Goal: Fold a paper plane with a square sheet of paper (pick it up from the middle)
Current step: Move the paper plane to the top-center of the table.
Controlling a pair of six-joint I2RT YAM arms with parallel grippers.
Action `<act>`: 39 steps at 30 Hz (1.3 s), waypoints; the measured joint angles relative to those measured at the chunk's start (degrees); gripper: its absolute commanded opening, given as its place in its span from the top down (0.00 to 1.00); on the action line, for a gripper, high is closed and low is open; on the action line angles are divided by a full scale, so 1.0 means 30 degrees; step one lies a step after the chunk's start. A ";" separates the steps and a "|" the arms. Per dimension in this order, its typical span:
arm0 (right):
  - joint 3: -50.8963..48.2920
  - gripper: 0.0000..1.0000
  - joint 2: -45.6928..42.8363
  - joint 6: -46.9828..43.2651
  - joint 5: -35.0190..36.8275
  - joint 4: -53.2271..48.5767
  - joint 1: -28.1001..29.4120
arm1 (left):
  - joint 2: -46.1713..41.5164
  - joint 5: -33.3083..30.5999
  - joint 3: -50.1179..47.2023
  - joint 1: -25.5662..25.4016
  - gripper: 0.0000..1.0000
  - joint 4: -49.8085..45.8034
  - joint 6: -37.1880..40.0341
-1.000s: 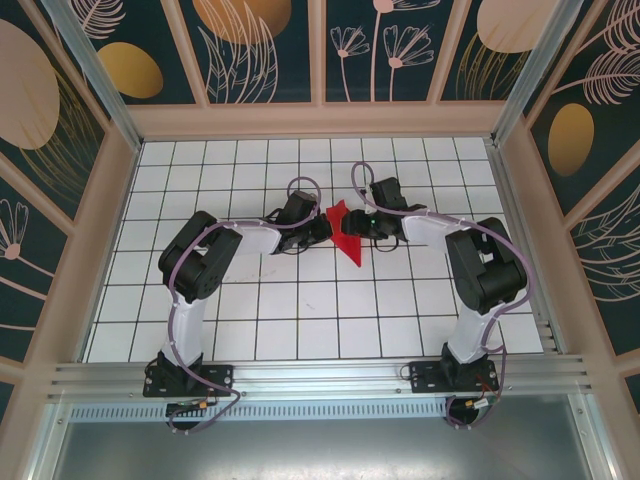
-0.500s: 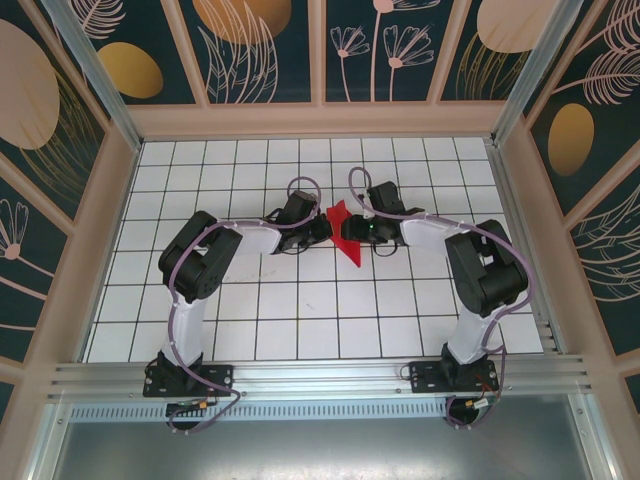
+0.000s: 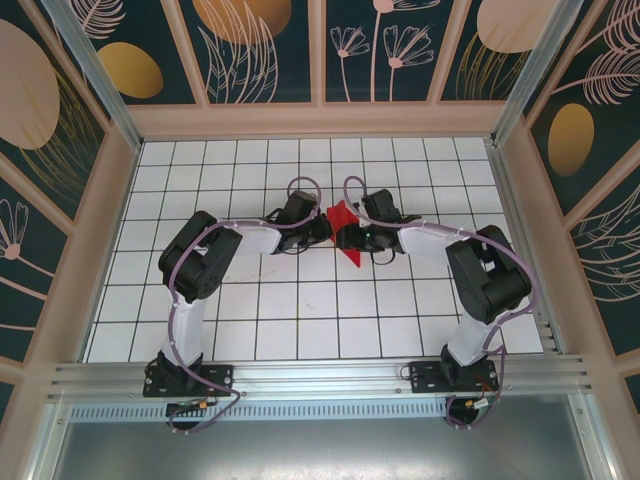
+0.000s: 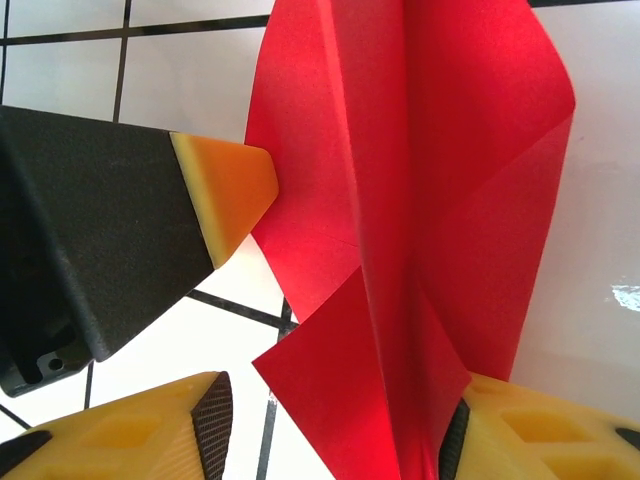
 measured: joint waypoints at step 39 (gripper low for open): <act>0.2871 0.77 0.2965 0.1304 1.0185 -0.1967 0.3716 | -0.3861 -0.3111 -0.3883 0.1727 0.56 -0.0641 0.0408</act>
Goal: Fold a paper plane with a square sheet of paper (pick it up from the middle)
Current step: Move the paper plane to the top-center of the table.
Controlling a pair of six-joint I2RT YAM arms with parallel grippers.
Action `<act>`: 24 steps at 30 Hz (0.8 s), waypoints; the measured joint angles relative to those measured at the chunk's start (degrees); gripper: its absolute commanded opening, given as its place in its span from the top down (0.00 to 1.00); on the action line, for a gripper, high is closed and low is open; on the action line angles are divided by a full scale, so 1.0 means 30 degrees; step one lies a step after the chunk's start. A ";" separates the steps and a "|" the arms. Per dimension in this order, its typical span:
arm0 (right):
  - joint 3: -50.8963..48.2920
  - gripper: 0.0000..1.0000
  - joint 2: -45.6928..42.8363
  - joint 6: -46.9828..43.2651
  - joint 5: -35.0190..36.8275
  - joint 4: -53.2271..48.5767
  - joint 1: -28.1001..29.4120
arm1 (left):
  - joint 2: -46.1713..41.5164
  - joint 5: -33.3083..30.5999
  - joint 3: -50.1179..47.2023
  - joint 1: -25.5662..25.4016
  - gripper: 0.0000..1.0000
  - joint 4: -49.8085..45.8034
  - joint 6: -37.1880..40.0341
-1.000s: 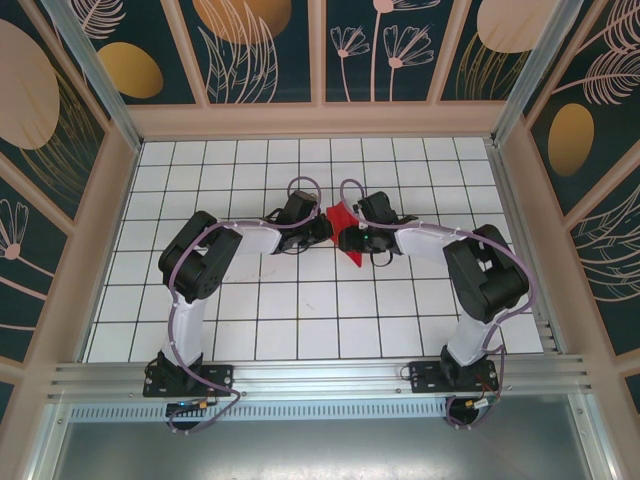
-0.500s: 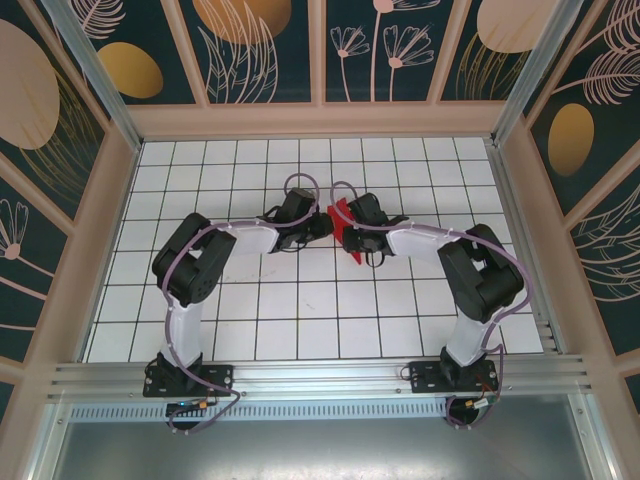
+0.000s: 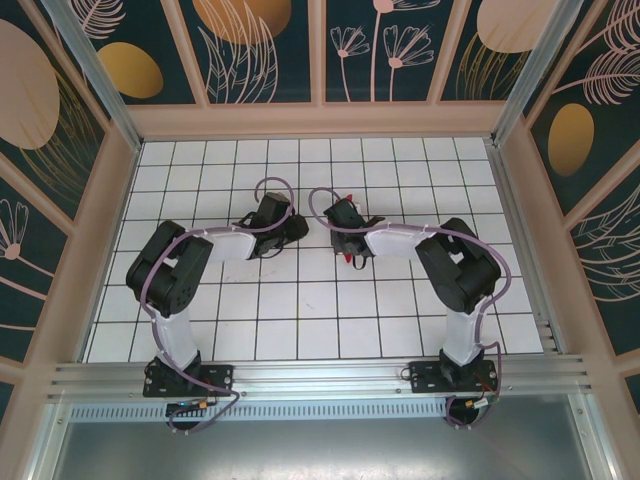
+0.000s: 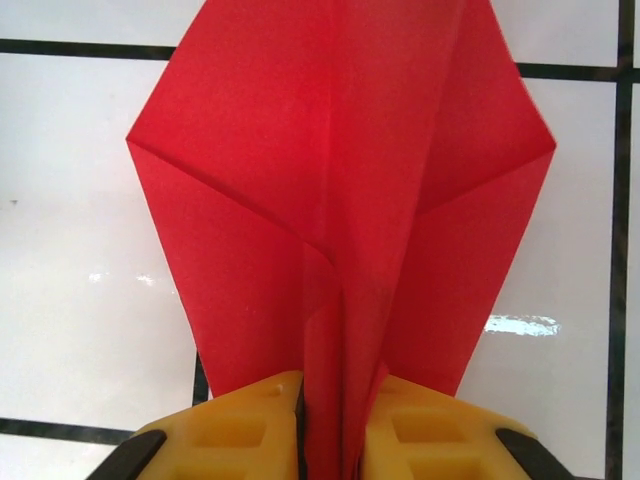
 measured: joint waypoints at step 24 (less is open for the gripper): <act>0.0437 0.99 0.0095 -0.0554 0.1923 0.0044 0.0889 | -0.0627 -0.0969 -0.0641 0.0000 0.46 -0.0007 0.0007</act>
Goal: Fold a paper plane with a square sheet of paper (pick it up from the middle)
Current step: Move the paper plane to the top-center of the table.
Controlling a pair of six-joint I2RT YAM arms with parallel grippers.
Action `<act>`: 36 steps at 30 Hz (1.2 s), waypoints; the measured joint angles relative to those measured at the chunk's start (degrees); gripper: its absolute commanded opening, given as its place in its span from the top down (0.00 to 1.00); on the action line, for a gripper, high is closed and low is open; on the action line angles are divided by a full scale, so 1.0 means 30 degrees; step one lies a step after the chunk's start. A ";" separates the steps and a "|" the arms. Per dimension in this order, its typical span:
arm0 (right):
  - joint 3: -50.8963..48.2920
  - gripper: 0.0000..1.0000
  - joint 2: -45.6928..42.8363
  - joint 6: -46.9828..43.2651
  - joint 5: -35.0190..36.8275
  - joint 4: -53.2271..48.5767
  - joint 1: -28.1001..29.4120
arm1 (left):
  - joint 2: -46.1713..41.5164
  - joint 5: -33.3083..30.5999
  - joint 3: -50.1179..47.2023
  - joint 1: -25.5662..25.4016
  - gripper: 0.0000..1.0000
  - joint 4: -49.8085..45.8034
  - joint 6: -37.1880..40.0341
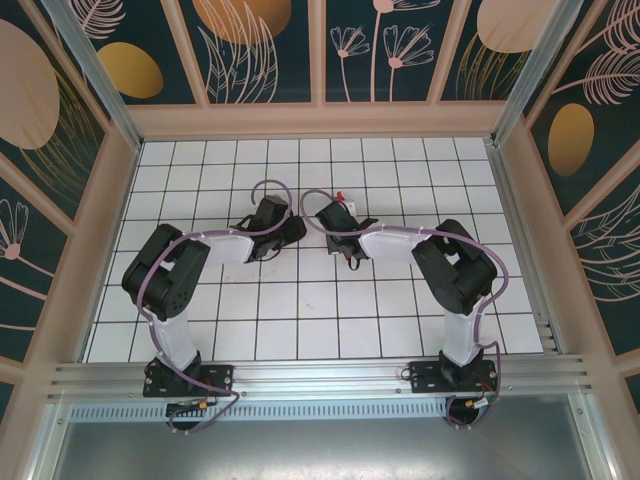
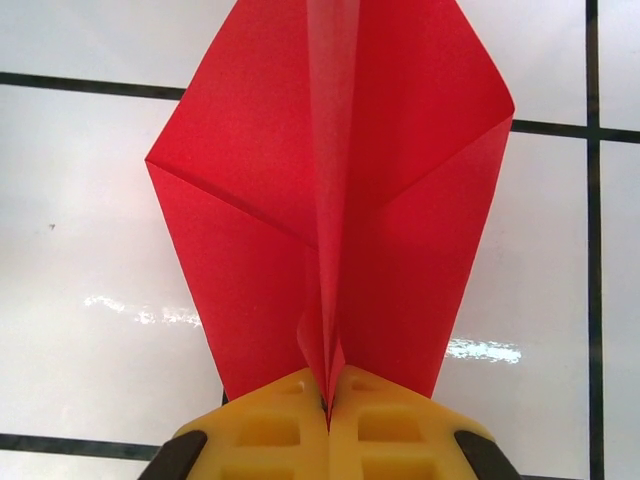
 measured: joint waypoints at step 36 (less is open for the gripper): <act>0.1880 0.96 0.1078 0.1180 -0.1690 0.0372 -0.0758 | -0.4860 -0.6717 -0.2914 0.0947 0.01 -0.1741 0.0597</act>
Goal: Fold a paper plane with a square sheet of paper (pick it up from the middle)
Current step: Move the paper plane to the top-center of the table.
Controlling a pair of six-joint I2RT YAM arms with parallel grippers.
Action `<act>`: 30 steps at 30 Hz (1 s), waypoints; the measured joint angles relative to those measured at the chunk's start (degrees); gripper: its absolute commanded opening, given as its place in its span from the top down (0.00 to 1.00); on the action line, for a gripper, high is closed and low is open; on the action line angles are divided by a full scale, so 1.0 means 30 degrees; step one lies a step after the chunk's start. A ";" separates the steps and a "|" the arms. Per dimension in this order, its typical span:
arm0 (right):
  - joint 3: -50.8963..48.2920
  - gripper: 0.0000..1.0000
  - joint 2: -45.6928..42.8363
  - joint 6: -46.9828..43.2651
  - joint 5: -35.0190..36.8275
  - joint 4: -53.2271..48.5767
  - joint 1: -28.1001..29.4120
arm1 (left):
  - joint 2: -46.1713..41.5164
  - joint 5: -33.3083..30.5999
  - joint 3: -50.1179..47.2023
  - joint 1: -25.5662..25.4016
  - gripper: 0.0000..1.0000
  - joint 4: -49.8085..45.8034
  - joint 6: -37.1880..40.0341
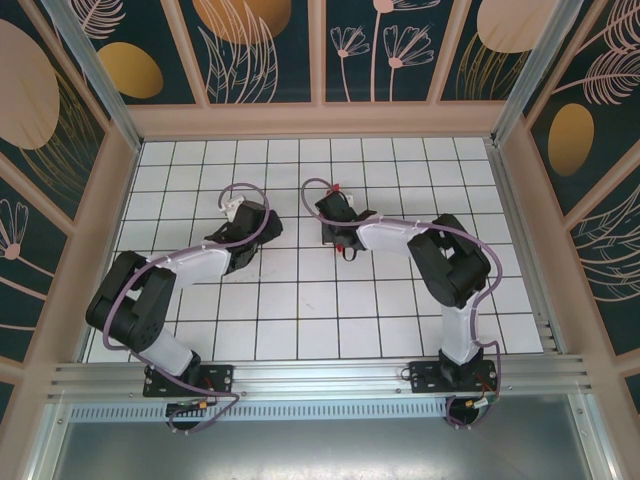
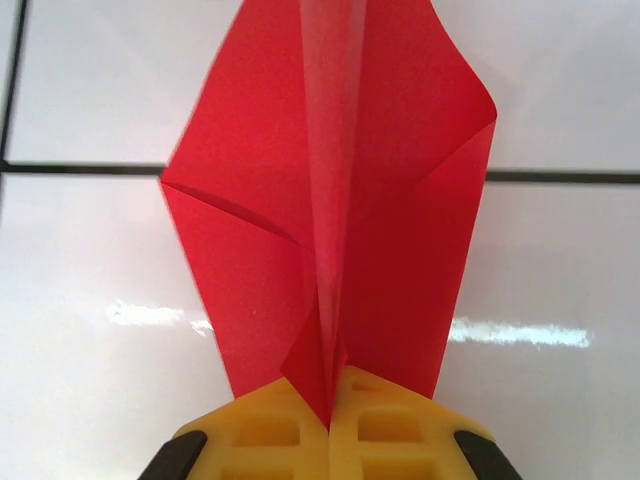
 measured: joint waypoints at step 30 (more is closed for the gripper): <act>0.7002 0.61 0.4087 -0.0401 -0.1574 -0.1727 -0.0758 | -0.1428 -0.1326 -0.0590 0.0124 0.01 -0.0969 0.0095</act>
